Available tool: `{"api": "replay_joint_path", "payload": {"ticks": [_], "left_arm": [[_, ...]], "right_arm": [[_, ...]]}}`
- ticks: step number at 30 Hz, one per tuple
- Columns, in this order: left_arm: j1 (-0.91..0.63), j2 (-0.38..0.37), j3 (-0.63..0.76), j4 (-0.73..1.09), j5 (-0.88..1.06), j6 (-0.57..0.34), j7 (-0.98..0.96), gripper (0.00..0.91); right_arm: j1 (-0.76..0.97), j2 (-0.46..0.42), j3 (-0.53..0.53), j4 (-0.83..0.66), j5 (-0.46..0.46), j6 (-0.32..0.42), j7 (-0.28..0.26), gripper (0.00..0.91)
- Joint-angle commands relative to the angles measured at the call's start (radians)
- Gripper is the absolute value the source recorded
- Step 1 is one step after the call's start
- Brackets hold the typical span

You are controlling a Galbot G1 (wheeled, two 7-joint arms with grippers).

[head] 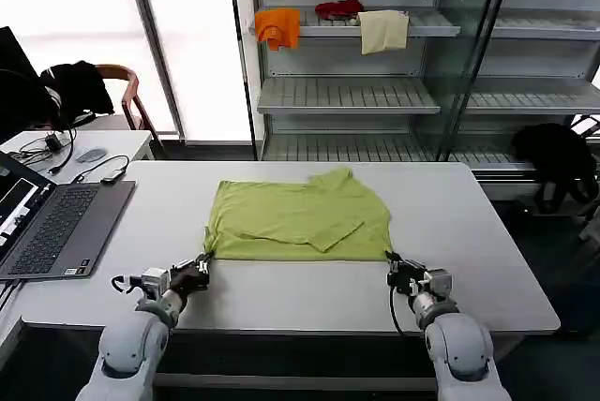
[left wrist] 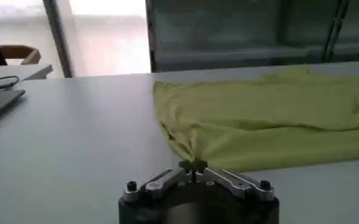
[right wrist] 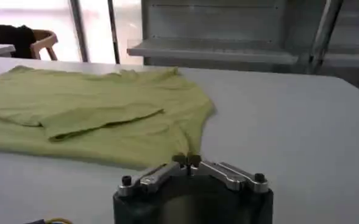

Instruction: Fold and organize the clothes.

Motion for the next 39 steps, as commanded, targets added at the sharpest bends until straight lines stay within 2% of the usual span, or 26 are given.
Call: {"api": "replay_joint_path", "payload": {"ticks": [1,10,23,24,25,26,27,34,39], "left_arm": [[0.154,0.003,-0.035,-0.165,-0.031,0.000,0.002,0.010],[0.324,-0.005,-0.109,-0.288,-0.057,-0.001,-0.003,0.010],[0.421,-0.033,-0.167,-0.334,-0.048,-0.024,-0.024,0.020],[0.428,-0.035,-0.170,-0.336,-0.030,-0.028,-0.024,0.040],[0.432,-0.034,-0.170,-0.338,-0.030,-0.028,-0.026,0.403],[0.437,-0.031,-0.170,-0.338,-0.030,-0.029,-0.030,0.595],[0.437,-0.031,-0.170,-0.337,-0.029,-0.028,-0.032,0.907],[0.428,-0.043,-0.159,-0.329,-0.019,-0.027,-0.055,0.907],[0.394,-0.047,-0.205,-0.330,-0.015,-0.025,-0.067,0.907]], "right_arm": [[-0.109,-0.005,0.001,0.121,0.005,0.000,-0.001,0.000],[-0.245,-0.016,-0.041,0.242,-0.042,-0.001,0.029,0.000],[-0.328,-0.011,-0.043,0.297,-0.071,0.000,0.028,0.000],[-0.328,-0.012,-0.040,0.295,-0.073,0.000,0.019,0.292],[-0.328,-0.012,-0.040,0.295,-0.073,0.000,0.019,0.907],[-0.329,-0.012,-0.041,0.290,-0.081,0.000,0.012,0.907],[-0.329,-0.011,-0.042,0.289,-0.085,0.000,0.009,0.907],[-0.328,0.007,-0.052,0.280,-0.099,0.001,0.009,0.907],[-0.310,0.019,-0.031,0.295,-0.069,0.008,0.031,0.907]]}}
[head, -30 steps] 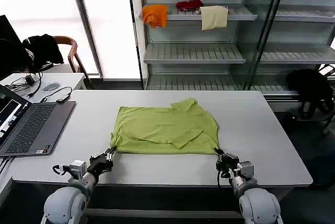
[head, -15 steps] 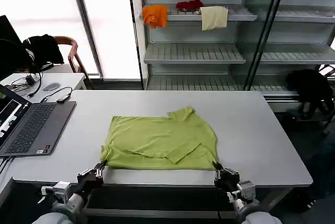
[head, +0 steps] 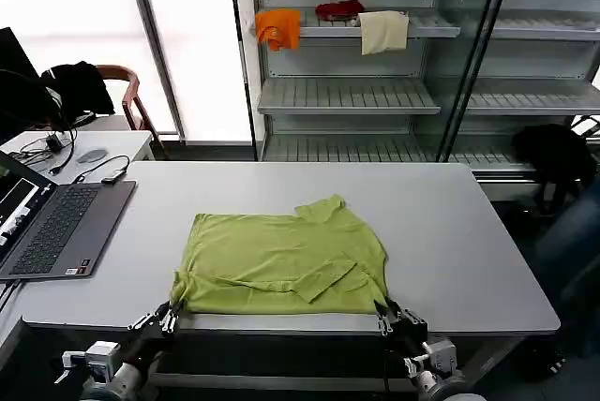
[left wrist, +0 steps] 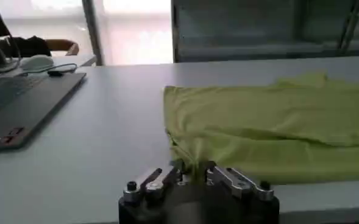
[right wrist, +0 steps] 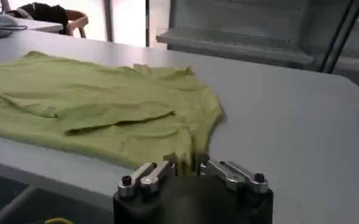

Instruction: Fold and organize the clothes.

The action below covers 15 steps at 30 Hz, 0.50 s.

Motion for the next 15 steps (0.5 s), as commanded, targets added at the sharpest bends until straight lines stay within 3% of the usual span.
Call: {"api": "replay_joint_path", "payload": {"ticks": [1,8,15], "left_arm": [[-0.017,-0.004,-0.059,-0.013,0.003,-0.001,-0.011,0.907],[-0.172,0.038,-0.087,0.037,-0.038,0.017,0.035,0.907],[-0.369,0.120,0.016,0.182,-0.126,0.026,0.064,0.907]], "right_arm": [[-0.005,0.002,0.007,0.015,0.013,0.003,0.006,0.907],[0.190,0.020,-0.008,-0.048,0.052,-0.008,0.018,0.907],[0.445,-0.008,-0.067,-0.222,0.155,-0.014,0.058,0.907]]}}
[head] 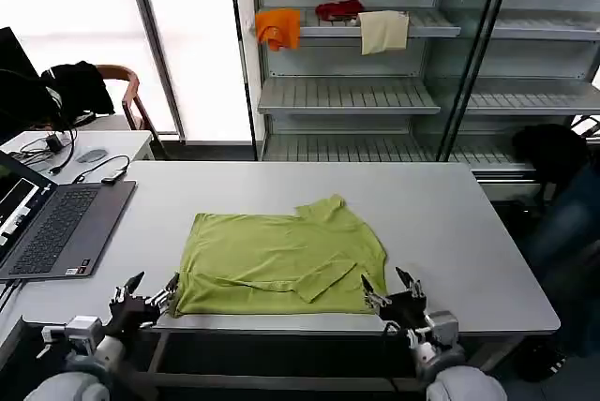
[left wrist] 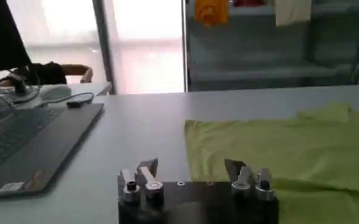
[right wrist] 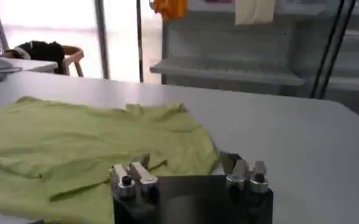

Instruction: Fold and organize the clothes.

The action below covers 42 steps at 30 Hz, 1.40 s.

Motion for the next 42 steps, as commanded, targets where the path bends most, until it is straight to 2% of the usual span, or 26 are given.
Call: {"api": "replay_joint_path", "payload": {"ticks": [1,5,7,15,23,33,37,42], "left_arm": [[-0.216,0.063,0.058,0.129,-0.060,0.010,0.024,0.907],[-0.310,0.083,0.130,0.206,-0.048,0.010,0.025,0.907],[-0.376,0.088,0.167,0.268,-0.038,0.010,0.024,0.907],[-0.528,0.076,0.253,0.449,-0.012,0.010,0.033,0.907],[-0.626,0.057,0.296,0.616,0.049,0.009,0.068,0.907],[-0.683,0.055,0.303,0.730,0.077,0.008,0.079,0.907],[-0.697,0.056,0.300,0.768,0.079,0.008,0.082,0.856],[-0.691,0.056,0.297,0.778,0.084,0.007,0.086,0.836]], "right_arm": [[0.217,-0.013,-0.031,-0.130,0.072,-0.001,0.023,0.907],[0.340,-0.002,-0.074,-0.263,0.079,-0.001,0.041,0.907],[0.397,0.019,-0.093,-0.325,0.109,-0.001,0.067,0.907],[0.520,0.084,-0.095,-0.539,0.107,0.002,0.081,0.907],[0.607,0.152,-0.072,-0.730,0.029,0.004,0.075,0.907],[0.650,0.181,-0.050,-0.811,-0.008,0.006,0.056,0.907],[0.658,0.188,-0.049,-0.825,-0.018,0.006,0.055,0.897],[0.655,0.195,-0.048,-0.832,-0.032,0.007,0.052,0.887]]}}
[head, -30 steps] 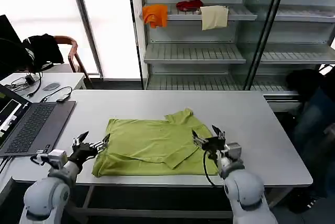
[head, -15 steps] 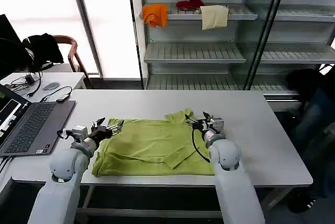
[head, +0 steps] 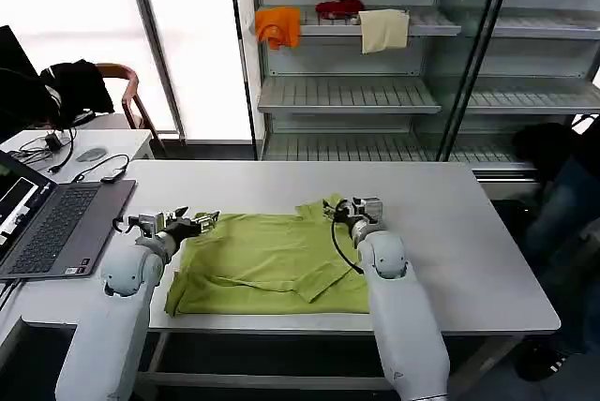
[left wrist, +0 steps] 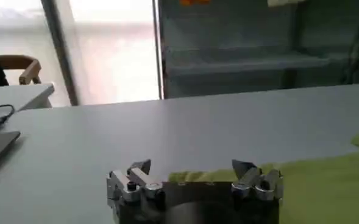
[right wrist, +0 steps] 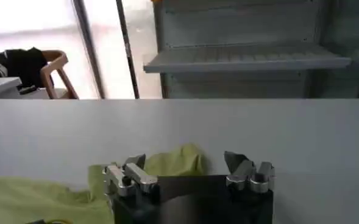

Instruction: Fold and organize the clothes.

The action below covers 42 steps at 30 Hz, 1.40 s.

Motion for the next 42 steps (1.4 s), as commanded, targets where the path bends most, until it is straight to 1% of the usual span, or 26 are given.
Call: {"api": "replay_joint_path", "payload": {"ticks": [1,2,3,4,6,7,8,9,10,12,14,15,16,18,19,20,25,29,33,34,37,42], "left_arm": [[-0.034,0.003,0.012,0.076,0.010,0.000,0.005,0.826],[-0.032,0.003,0.011,0.076,0.010,-0.001,0.006,0.806],[-0.029,0.003,0.009,0.075,0.010,0.000,0.006,0.786],[-0.029,0.003,0.008,0.075,0.010,0.000,0.006,0.705],[-0.027,0.003,0.006,0.073,0.009,0.000,0.007,0.675],[-0.027,0.003,0.006,0.072,0.010,0.000,0.007,0.665],[-0.026,0.004,0.006,0.072,0.010,0.000,0.007,0.665],[-0.024,0.005,0.006,0.069,0.011,0.000,0.009,0.645],[-0.021,0.005,0.006,0.064,0.011,0.000,0.010,0.574],[-0.018,0.004,0.004,0.058,0.011,0.000,0.011,0.554],[-0.014,0.004,0.003,0.053,0.011,0.000,0.014,0.484],[-0.011,0.004,0.003,0.051,0.011,0.000,0.015,0.423],[-0.010,0.004,0.003,0.048,0.011,0.000,0.016,0.282],[-0.007,0.003,0.002,0.045,0.011,0.000,0.018,0.212],[-0.005,0.003,0.002,0.042,0.010,0.000,0.019,0.091],[-0.003,0.004,0.002,0.039,0.010,0.000,0.022,0.010],[0.002,-0.001,0.002,0.032,0.007,-0.001,0.034,0.000],[0.007,-0.003,0.001,0.015,0.004,-0.001,0.041,0.010],[0.016,-0.002,-0.011,-0.028,-0.029,-0.002,0.035,0.000],[0.023,0.006,-0.013,-0.048,-0.040,-0.002,0.033,0.010],[0.041,0.012,-0.014,-0.094,-0.053,-0.002,0.027,0.010],[0.078,0.011,-0.027,-0.155,-0.068,-0.002,0.025,0.010]], "right_arm": [[0.030,0.025,0.001,-0.049,-0.010,0.000,0.001,0.887],[0.029,0.025,0.001,-0.049,-0.014,0.000,0.000,0.867],[0.028,0.025,0.001,-0.049,-0.017,0.000,-0.001,0.665],[0.027,0.024,0.000,-0.050,-0.017,0.000,-0.002,0.453],[0.024,0.024,-0.002,-0.048,-0.020,0.000,-0.005,0.232],[0.023,0.025,-0.004,-0.048,-0.023,0.000,-0.007,0.081],[0.023,0.024,-0.005,-0.049,-0.025,0.000,-0.008,0.000],[0.021,0.025,-0.009,-0.050,-0.034,0.000,-0.012,0.000],[0.018,0.025,-0.014,-0.050,-0.047,0.001,-0.014,0.000],[0.010,0.026,-0.021,-0.047,-0.051,0.001,-0.017,0.000],[0.006,0.028,-0.022,-0.046,-0.054,0.000,-0.021,0.000],[0.002,0.029,-0.024,-0.045,-0.062,0.000,-0.025,0.000],[-0.001,0.029,-0.025,-0.043,-0.062,0.001,-0.028,0.000],[-0.005,0.028,-0.029,-0.036,-0.062,0.001,-0.032,0.000],[-0.006,0.027,-0.030,-0.032,-0.061,0.001,-0.033,0.000],[-0.009,0.026,-0.033,-0.026,-0.058,0.001,-0.036,0.000],[-0.015,0.018,-0.041,0.005,-0.046,0.001,-0.039,0.000],[-0.024,0.011,-0.046,0.029,-0.029,0.002,-0.038,0.000],[-0.035,0.002,-0.046,0.071,0.008,0.003,-0.033,0.000],[-0.043,-0.011,-0.056,0.095,0.033,0.003,-0.030,0.000],[-0.058,-0.040,-0.075,0.141,0.050,0.002,-0.022,0.000],[-0.095,-0.069,-0.084,0.211,0.045,0.002,-0.020,0.000]]}}
